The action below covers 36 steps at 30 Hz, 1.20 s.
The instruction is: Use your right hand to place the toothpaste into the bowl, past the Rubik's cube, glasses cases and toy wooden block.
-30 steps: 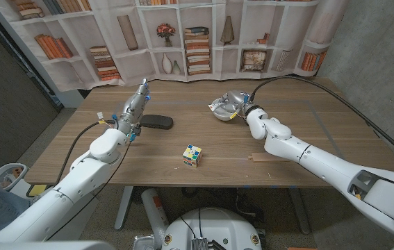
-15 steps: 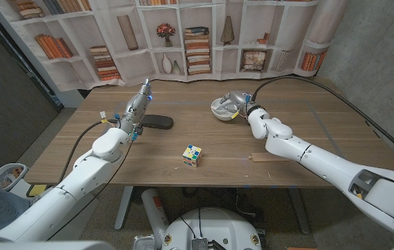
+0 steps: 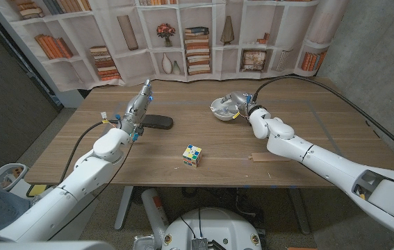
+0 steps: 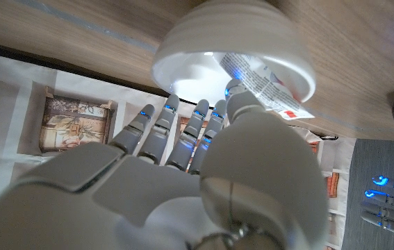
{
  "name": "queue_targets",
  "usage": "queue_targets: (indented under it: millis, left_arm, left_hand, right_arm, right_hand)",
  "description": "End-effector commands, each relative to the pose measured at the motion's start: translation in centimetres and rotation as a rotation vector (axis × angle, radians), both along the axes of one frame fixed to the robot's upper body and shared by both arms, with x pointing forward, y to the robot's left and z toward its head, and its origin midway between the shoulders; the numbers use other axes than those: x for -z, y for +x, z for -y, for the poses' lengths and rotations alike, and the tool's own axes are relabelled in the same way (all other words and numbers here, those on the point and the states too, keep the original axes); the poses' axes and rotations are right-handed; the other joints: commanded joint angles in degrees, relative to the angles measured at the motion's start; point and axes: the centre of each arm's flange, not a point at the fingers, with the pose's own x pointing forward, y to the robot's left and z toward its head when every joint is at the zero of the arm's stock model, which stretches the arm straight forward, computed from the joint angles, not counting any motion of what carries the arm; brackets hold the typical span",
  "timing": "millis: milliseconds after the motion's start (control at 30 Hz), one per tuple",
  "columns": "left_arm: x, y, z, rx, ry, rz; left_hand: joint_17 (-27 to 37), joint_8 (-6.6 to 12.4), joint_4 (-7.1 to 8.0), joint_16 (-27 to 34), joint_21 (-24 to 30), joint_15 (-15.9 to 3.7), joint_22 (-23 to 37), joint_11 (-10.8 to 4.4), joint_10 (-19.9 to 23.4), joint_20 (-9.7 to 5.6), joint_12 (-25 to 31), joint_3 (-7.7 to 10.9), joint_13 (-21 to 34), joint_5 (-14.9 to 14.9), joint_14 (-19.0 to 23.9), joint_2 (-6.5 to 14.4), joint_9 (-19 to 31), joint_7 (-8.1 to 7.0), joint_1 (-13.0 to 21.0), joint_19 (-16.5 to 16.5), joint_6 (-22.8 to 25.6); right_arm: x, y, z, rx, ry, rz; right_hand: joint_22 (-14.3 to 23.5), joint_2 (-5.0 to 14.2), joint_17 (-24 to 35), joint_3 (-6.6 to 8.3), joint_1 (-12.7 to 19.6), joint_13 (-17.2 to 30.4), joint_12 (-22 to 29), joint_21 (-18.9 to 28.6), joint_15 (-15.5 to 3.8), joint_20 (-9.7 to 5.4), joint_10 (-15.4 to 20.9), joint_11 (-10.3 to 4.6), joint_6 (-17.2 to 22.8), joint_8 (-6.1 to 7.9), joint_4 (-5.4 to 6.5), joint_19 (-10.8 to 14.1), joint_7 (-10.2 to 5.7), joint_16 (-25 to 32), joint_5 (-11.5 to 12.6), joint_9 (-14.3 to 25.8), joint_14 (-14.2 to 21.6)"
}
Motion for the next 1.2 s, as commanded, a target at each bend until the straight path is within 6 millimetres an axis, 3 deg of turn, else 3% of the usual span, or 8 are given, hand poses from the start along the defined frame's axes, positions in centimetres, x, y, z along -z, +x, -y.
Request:
queue_targets:
  millis: [33, 1200]
  left_arm:
    - [0.1, 0.0, 0.1, 0.003, 0.002, -0.005]
    - [-0.3, 0.6, 0.5, 0.011, 0.006, -0.009]
  left_hand:
    - [0.17, 0.06, -0.15, -0.06, -0.08, 0.00, 0.29, -0.25, -0.04, 0.43, -0.02, -0.44, 0.14, 0.23, -3.53, 0.55, 0.20, -0.13, 0.09, -11.99, 0.10]
    - [0.16, 0.05, -0.26, -0.09, 0.01, 0.15, 0.29, -0.22, -0.15, 0.60, -0.07, -0.62, 0.14, 0.24, -3.62, 1.08, 0.20, -0.22, 0.61, -11.97, 0.05]
  right_arm:
    - [-0.3, -0.5, 0.0, -0.010, 0.007, 0.013]
    - [-3.6, -3.1, -0.1, -0.081, 0.050, 0.113]
  right_hand:
    - [0.14, 0.13, 0.11, 0.10, -0.60, 0.32, -0.03, 0.49, -2.40, 0.40, -0.31, 0.00, -0.27, -0.02, 0.40, 0.39, -0.02, 0.34, 0.05, 0.11, 0.09]
    - [0.18, 1.12, 0.20, 0.64, -1.34, 0.40, 0.66, 0.79, -3.53, -0.96, 0.79, 0.25, 0.08, 0.70, 0.89, 0.80, -0.11, 0.98, 0.11, 0.18, 1.43]
